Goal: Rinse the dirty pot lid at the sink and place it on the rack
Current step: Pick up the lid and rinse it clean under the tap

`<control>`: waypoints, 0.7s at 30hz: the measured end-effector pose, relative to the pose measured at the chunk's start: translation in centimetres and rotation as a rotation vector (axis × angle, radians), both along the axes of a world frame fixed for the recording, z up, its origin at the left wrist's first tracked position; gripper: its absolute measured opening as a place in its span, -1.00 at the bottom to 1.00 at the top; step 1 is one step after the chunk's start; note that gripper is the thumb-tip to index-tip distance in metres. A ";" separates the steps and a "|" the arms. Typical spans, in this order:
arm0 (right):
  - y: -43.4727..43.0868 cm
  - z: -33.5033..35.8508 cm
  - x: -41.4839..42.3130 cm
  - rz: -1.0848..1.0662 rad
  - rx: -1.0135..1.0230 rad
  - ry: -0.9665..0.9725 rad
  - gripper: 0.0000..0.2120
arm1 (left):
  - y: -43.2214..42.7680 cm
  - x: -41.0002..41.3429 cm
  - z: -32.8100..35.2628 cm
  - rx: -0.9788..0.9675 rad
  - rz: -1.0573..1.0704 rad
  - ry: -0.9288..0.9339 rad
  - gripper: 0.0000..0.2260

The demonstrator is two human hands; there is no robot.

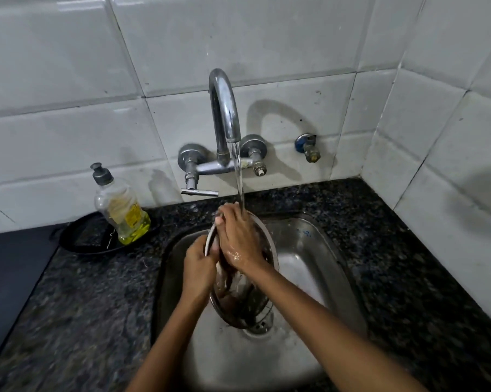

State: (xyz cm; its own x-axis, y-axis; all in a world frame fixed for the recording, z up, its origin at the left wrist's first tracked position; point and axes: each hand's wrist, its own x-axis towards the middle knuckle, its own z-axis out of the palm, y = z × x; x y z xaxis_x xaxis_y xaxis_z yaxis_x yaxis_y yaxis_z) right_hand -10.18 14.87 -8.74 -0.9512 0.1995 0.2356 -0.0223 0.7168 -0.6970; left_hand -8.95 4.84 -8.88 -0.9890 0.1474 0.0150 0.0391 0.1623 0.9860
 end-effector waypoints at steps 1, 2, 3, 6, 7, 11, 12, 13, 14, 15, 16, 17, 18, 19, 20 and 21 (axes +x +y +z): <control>0.0 -0.3 0.1 0.005 0.032 -0.033 -0.50 | -0.1 0.3 -0.3 0.030 0.022 -0.014 -0.79; 0.2 -0.5 0.1 -0.015 0.045 -0.083 -0.47 | -0.2 0.5 -0.8 0.067 0.032 -0.032 -0.76; 0.4 -0.7 0.1 -0.038 0.067 -0.133 -0.45 | -0.3 0.8 -1.2 0.103 0.044 -0.061 -0.75; 0.3 -1.1 1.3 -0.064 0.215 -0.217 -0.43 | -0.5 1.2 -2.3 0.229 0.087 -0.183 -0.78; 0.4 -1.3 1.7 -0.054 0.276 -0.260 -0.43 | -0.5 1.0 -2.8 0.283 0.115 -0.249 -0.78; 2.1 -2.2 3.6 0.051 0.384 -0.341 -0.39 | -0.8 -0.6 -4.7 0.577 0.180 -0.474 -0.79; 2.5 -2.3 4.0 0.098 0.397 -0.320 -0.35 | -1.0 -1.0 -5.0 0.639 0.190 -0.503 -0.79; 3.0 -2.4 4.5 0.132 0.401 -0.295 -0.29 | -1.0 -1.3 -5.3 0.684 0.204 -0.526 -0.78; 3.4 -2.5 5.0 0.147 0.401 -0.276 -0.24 | -0.9 -1.5 -5.4 0.717 0.225 -0.550 -0.76; 3.8 -2.8 5.6 0.159 0.402 -0.274 -0.23 | -0.7 -1.5 -5.5 0.733 0.248 -0.575 -0.76; 4.2 -2.9 6.2 0.178 0.409 -0.284 -0.22 | -0.4 -1.6 -5.7 0.741 0.277 -0.606 -0.76; 4.7 -3.1 6.8 0.215 0.436 -0.309 -0.20 | -0.1 -1.4 -5.5 0.733 0.313 -0.648 -0.78; 5.1 -3.4 7.4 0.261 0.503 -0.334 -0.14 | 0.2 -1.3 -5.5 0.713 0.351 -0.695 -0.78; 5.6 -3.7 7.9 0.301 0.608 -0.313 -0.09 | 0.5 -1.1 -5.7 0.693 0.374 -0.745 -0.77; 6.1 -3.9 8.1 0.311 0.733 -0.270 -0.07 | 0.7 -1.0 -6.3 0.684 0.371 -0.785 -0.75; 6.4 -4.1 8.2 0.296 0.825 -0.212 -0.13 | 0.7 -0.8 -6.5 0.652 0.361 -0.817 -0.74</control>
